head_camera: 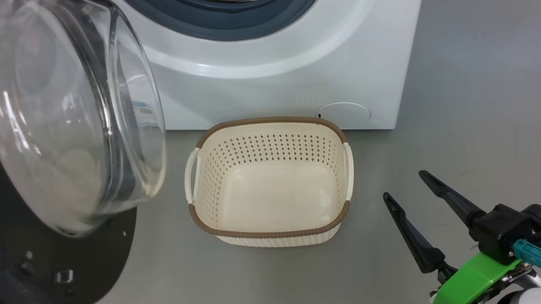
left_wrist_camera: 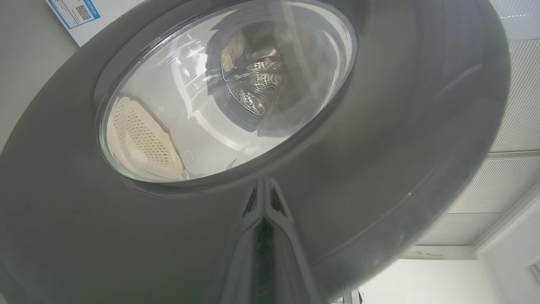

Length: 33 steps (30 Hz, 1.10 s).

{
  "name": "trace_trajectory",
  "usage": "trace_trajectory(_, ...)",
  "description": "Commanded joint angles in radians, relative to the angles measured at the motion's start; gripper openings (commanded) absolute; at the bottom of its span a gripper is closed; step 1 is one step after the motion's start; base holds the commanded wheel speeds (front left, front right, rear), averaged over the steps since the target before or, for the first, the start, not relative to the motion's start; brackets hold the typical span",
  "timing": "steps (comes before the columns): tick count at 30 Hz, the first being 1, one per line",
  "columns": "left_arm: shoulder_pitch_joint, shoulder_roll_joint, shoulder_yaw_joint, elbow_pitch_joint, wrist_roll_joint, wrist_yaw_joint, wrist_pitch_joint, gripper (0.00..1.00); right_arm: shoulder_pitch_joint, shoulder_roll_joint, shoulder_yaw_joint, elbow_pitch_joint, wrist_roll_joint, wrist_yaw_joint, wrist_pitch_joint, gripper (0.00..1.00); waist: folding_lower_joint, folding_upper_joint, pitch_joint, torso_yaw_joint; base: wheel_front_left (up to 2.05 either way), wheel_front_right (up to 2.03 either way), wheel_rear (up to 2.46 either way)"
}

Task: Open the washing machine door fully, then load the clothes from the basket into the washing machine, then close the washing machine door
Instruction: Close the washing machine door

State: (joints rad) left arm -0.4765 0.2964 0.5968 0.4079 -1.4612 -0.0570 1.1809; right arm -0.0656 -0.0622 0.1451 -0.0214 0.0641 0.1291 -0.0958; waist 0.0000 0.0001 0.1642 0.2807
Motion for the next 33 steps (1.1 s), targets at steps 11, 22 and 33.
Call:
trace_trajectory(11,0.089,-0.102,-0.004,-0.161,-0.041,0.014,0.025,0.00,0.007,0.011,0.026,-0.014,0.018,0.002,-0.022,1.00,0.0000,-0.0001,-0.026,-0.025,0.00,0.00,0.00)
trace_trajectory(22,0.147,-0.229,-0.070,-0.247,-0.064,0.008,-0.012,0.00,0.013,0.012,0.022,-0.009,0.029,0.002,-0.030,1.00,0.0000,-0.0001,-0.039,-0.060,0.00,0.00,0.00)
trace_trajectory(33,0.171,-0.246,-0.180,-0.265,-0.154,0.000,-0.134,0.00,0.007,0.012,0.015,-0.008,0.041,0.002,-0.039,1.00,0.0000,-0.0001,-0.031,-0.095,0.00,0.00,0.00)
